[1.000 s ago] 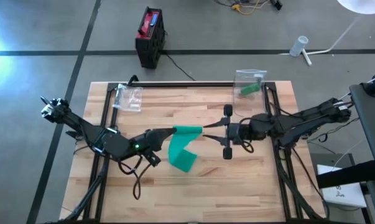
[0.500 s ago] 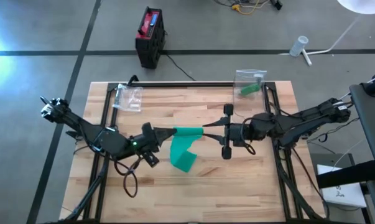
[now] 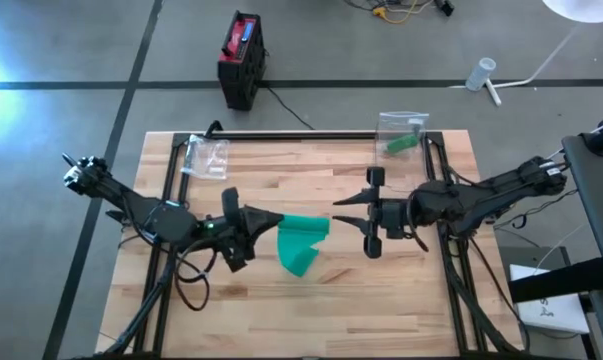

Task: Roll bandage
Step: Roll the dark green bandage

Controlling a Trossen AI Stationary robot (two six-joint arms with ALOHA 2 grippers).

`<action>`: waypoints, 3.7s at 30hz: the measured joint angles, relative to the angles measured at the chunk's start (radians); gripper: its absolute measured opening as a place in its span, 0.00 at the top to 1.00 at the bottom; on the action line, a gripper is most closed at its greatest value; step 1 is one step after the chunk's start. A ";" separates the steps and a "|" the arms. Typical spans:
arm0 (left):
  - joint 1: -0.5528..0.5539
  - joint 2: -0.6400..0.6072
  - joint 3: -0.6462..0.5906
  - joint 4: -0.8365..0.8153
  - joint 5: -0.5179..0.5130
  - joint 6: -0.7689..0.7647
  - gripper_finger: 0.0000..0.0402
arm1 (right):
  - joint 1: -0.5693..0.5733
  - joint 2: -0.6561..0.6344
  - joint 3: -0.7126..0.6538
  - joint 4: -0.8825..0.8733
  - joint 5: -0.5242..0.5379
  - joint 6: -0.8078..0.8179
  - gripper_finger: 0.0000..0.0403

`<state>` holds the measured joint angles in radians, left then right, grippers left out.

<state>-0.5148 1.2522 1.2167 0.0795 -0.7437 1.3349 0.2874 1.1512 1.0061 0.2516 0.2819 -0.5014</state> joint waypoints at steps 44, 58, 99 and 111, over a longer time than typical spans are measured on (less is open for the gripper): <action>0.029 -0.010 -0.048 0.003 -0.007 -0.009 1.00 | 0.000 0.043 -0.001 0.091 -0.028 0.022 0.73; 0.066 0.011 -0.070 0.010 -0.003 0.017 1.00 | -0.004 0.078 -0.001 0.110 -0.029 0.049 0.69; 0.259 -0.173 -0.072 -0.368 0.471 -1.206 0.60 | -0.015 0.230 0.062 0.118 -0.020 -0.921 0.98; 0.277 -0.210 -0.073 -0.421 0.629 -1.334 0.65 | 0.014 0.224 0.085 0.097 0.044 -1.075 0.98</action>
<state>-0.2382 1.0423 1.1434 -0.3416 -0.1146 0.0006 0.3012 1.3748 1.0916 0.3481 0.3258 -1.5763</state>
